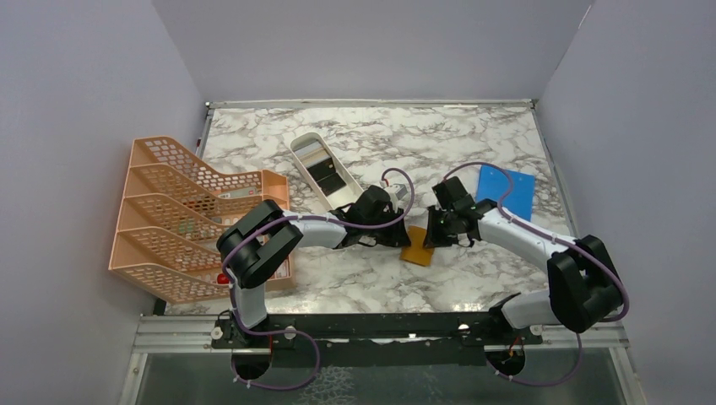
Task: Put the credit cards into the card holder
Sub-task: Close the card holder at the center of the board.
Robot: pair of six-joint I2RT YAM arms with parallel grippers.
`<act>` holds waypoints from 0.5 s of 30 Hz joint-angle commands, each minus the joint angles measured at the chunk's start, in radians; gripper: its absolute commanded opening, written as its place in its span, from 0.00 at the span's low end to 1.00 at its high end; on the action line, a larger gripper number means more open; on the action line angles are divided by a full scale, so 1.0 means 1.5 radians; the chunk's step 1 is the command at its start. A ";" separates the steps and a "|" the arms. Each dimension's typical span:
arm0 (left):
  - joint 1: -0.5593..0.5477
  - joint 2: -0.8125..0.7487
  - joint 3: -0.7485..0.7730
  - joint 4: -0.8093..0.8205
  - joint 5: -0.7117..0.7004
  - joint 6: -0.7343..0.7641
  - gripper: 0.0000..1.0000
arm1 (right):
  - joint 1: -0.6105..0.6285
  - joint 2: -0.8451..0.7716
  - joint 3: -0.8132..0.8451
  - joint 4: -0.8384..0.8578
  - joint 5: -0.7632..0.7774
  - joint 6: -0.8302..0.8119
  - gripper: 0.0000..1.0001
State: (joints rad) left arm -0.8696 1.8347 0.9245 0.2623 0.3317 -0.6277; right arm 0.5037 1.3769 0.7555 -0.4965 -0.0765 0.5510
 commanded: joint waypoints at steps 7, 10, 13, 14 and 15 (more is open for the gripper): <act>0.002 0.001 -0.007 0.016 0.005 0.009 0.22 | -0.001 0.022 -0.011 0.019 -0.019 0.004 0.17; 0.002 0.003 -0.006 0.017 0.005 0.009 0.22 | -0.002 0.025 -0.011 0.018 -0.019 0.005 0.17; 0.002 0.005 -0.006 0.017 0.006 0.010 0.22 | -0.001 0.026 -0.010 0.017 -0.016 0.006 0.17; 0.002 0.006 -0.006 0.017 0.006 0.010 0.22 | -0.001 0.028 -0.008 0.016 -0.013 0.006 0.17; 0.003 0.006 -0.006 0.016 0.006 0.010 0.22 | -0.001 0.030 -0.005 0.014 -0.009 0.007 0.17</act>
State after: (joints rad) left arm -0.8696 1.8347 0.9237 0.2623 0.3317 -0.6273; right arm 0.5026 1.3945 0.7460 -0.4858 -0.0937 0.5518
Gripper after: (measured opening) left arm 0.221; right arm 0.174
